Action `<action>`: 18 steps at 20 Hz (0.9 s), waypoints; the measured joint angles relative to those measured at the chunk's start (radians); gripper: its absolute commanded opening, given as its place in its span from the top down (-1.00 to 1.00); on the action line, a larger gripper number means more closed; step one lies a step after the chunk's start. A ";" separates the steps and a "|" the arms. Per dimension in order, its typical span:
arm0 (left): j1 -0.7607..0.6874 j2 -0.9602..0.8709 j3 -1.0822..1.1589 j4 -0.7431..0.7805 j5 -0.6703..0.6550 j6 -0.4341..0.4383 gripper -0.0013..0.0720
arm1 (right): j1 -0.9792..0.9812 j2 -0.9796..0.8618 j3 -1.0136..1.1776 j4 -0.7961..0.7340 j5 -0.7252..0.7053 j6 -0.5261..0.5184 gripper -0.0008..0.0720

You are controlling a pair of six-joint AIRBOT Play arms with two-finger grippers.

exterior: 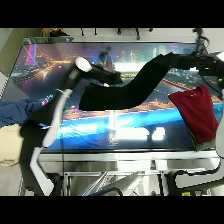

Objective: Fold the shirts.

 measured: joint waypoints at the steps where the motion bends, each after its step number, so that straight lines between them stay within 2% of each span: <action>1: 0.055 0.065 0.002 -0.002 -0.048 0.008 0.93 | 0.050 -0.008 0.000 0.000 -0.034 0.000 0.93; 5: 0.274 0.301 0.010 -0.003 -0.153 0.019 0.93 | 0.303 -0.090 0.000 0.003 -0.231 -0.024 0.93; 7: 0.378 0.404 0.005 -0.005 -0.183 0.026 0.93 | 0.458 -0.173 0.000 0.010 -0.393 -0.039 0.91; 8: 0.418 0.448 -0.009 -0.005 -0.192 0.033 0.93 | 0.531 -0.221 0.000 0.017 -0.481 -0.052 0.83; 9: 0.455 0.494 -0.032 -0.005 -0.198 0.046 0.93 | 0.609 -0.274 0.000 0.037 -0.589 -0.081 0.17; 10: 0.483 0.533 -0.061 -0.005 -0.198 0.060 0.93 | 0.676 -0.318 0.001 0.068 -0.686 -0.125 -0.28; 12: 0.526 0.599 -0.130 -0.002 -0.198 0.087 0.93 | 0.787 -0.374 0.010 0.124 -0.839 -0.238 -0.30; 14: 0.557 0.644 -0.204 -0.002 -0.197 0.105 0.93 | 0.829 -0.372 0.017 0.126 -0.917 -0.327 -0.29; 16: 0.579 0.669 -0.271 0.000 -0.195 0.117 0.93 | 0.819 -0.328 0.021 0.076 -0.929 -0.352 -0.29; 18: 0.593 0.684 -0.325 0.001 -0.193 0.131 0.93 | 0.756 -0.267 0.024 0.001 -0.898 -0.309 -0.29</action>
